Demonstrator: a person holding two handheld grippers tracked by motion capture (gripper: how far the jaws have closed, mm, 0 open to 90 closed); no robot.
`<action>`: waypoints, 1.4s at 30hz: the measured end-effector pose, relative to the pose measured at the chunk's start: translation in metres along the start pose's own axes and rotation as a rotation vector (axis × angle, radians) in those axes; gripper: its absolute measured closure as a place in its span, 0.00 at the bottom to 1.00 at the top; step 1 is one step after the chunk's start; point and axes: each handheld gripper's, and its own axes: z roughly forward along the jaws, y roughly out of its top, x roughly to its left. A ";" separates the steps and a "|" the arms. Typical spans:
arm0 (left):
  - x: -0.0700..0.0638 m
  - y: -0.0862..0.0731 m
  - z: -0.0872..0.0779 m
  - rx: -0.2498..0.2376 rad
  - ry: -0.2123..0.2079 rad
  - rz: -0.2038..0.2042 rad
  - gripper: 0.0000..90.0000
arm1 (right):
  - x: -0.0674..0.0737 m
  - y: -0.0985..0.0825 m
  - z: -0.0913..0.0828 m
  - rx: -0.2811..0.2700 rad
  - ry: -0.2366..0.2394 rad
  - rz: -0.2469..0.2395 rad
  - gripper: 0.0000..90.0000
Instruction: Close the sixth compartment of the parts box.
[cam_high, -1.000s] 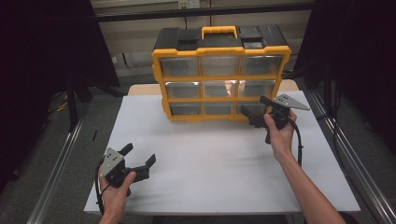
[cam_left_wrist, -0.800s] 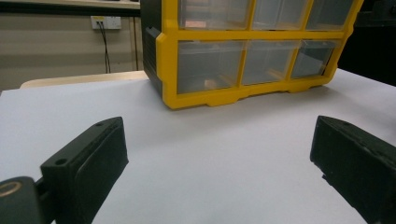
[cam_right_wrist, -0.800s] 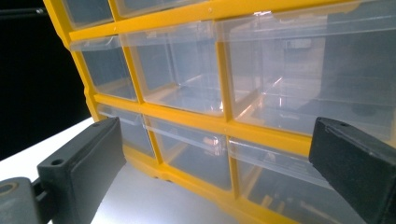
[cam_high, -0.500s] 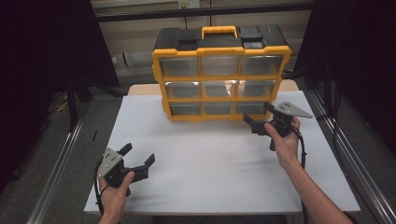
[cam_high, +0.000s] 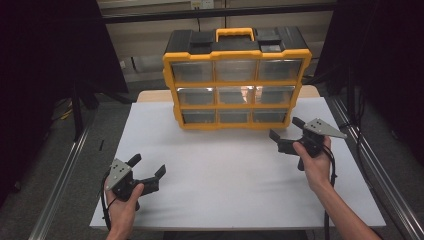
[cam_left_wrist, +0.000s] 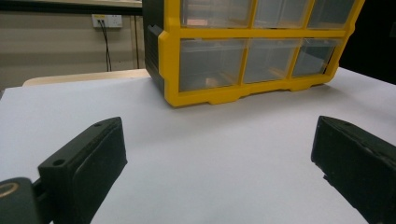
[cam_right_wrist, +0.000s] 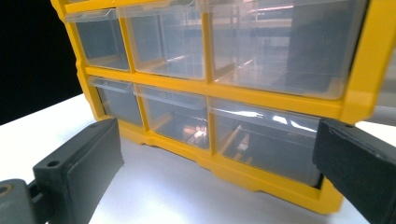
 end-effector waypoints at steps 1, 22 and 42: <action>0.000 0.000 -0.001 -0.002 0.000 -0.002 0.04 | 0.000 -0.001 -0.003 0.002 -0.003 0.000 0.01; 0.000 0.000 -0.004 0.003 0.011 0.010 0.04 | -0.009 -0.013 -0.060 -0.017 -0.063 0.027 0.02; -0.002 0.000 -0.011 -0.009 0.006 0.013 0.04 | -0.018 -0.031 -0.110 -0.008 -0.135 0.034 0.02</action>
